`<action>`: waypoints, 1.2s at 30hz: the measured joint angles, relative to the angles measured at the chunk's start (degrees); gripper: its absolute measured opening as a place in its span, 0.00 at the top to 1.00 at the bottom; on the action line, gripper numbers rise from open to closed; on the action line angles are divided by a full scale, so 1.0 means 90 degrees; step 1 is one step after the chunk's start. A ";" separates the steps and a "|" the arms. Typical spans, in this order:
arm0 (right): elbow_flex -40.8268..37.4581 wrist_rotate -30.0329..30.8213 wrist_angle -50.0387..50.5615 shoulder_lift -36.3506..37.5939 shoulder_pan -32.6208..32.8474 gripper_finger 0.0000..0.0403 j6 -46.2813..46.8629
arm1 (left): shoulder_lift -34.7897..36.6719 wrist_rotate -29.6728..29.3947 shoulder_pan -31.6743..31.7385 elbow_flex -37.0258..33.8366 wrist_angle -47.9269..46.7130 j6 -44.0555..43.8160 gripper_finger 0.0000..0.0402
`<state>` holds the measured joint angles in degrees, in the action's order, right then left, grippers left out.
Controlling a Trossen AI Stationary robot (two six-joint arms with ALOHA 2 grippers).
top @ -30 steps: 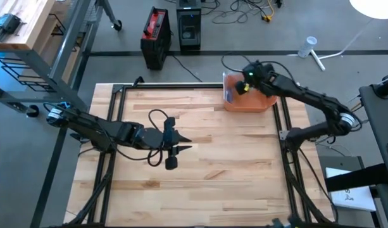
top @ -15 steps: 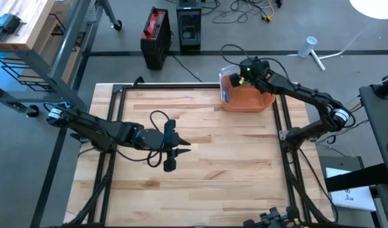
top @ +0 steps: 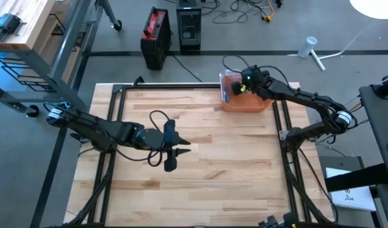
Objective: Roll bandage
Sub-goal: Put the transparent zip bag into the orange bin, then return to Home Position
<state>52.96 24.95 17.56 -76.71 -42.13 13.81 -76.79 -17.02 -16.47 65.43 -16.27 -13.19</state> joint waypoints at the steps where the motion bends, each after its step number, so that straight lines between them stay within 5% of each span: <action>1: -0.0062 -0.0001 -0.0007 0.0015 0.0030 1.00 0.0037 | 0.0000 0.0000 0.0000 0.0000 -0.0002 0.0002 0.73; 10: -0.0278 -0.1303 -0.0575 0.0324 0.0569 1.00 0.0217 | 0.0000 -0.0062 0.0002 0.0000 0.0023 0.0070 0.76; 16: -0.0298 -0.1376 -0.0512 0.0218 0.0864 0.98 0.0316 | 0.0000 -0.0059 0.0000 0.0000 0.0034 0.0070 0.78; 28: -0.0403 -0.1511 -0.0406 0.0047 0.1003 0.67 0.0230 | 0.0000 -0.0049 -0.0005 -0.0043 0.0039 0.0046 0.79; 36: -0.0405 -0.3175 -0.0392 0.0047 0.1153 0.57 -0.0278 | 0.0000 -0.0042 -0.0010 -0.0200 0.0225 0.0040 0.76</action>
<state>49.32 -3.62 14.04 -76.29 -31.75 11.31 -76.79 -17.40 -16.56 63.62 -14.24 -12.83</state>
